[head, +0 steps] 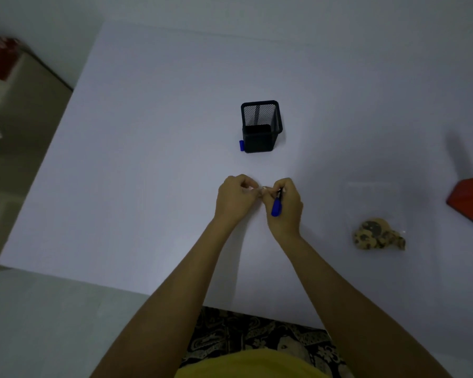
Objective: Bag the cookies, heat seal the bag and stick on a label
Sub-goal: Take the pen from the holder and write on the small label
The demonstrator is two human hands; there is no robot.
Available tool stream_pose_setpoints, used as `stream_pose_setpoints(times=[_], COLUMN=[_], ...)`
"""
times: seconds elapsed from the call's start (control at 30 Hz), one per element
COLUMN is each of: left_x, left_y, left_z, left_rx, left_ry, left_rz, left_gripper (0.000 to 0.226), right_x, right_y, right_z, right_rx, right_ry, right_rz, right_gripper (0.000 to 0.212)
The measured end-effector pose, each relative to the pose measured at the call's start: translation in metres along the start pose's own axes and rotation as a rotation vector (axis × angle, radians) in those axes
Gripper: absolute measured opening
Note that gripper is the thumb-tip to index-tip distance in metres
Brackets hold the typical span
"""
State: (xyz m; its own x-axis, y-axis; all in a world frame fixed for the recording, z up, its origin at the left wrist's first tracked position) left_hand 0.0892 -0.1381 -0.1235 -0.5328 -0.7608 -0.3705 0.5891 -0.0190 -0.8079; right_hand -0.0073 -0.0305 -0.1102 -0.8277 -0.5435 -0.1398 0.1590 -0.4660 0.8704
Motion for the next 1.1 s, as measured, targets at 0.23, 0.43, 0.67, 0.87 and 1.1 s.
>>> stream_pose_setpoints(times=[0.23,0.43,0.67,0.87,1.1], left_x=[0.005,0.004,-0.015,-0.036,-0.036], left_y=[0.002,-0.004,0.001,0.017,0.018], left_z=[-0.012,-0.012,-0.014,-0.019,-0.024], left_rx=[0.053,0.245,0.439,0.623,0.639], left_ry=[0.002,-0.146,-0.159,-0.166,-0.182], left_rz=[-0.095,-0.276,-0.501,-0.684,-0.743], left_gripper=[0.014,0.015,0.019,0.032,0.034], right_x=[0.000,0.008,0.016,0.009,0.017], right_y=[-0.001,0.013,0.002,0.016,0.002], right_z=[-0.002,-0.027,-0.033,-0.028,-0.029], right_rx=[-0.163,-0.381,-0.428,-0.231,0.041], right_ry=[0.026,0.132,0.146,0.008,0.012], right_rz=[0.043,0.349,0.322,0.288,0.202], right_gripper=[0.010,0.014,0.018,0.029,0.025])
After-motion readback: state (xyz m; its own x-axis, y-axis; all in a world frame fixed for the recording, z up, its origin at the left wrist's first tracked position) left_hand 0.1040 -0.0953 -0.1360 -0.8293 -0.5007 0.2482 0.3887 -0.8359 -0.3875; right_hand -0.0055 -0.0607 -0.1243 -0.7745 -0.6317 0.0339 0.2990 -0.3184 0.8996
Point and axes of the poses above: each hand's wrist, its own x-axis towards the middle knuckle, its own z-axis out of the back of the hand, y = z × x, the point moved 9 cm from there along x, towards the middle knuckle, and after that the axes turned 5 degrees about -x, right-handed, at the moved point
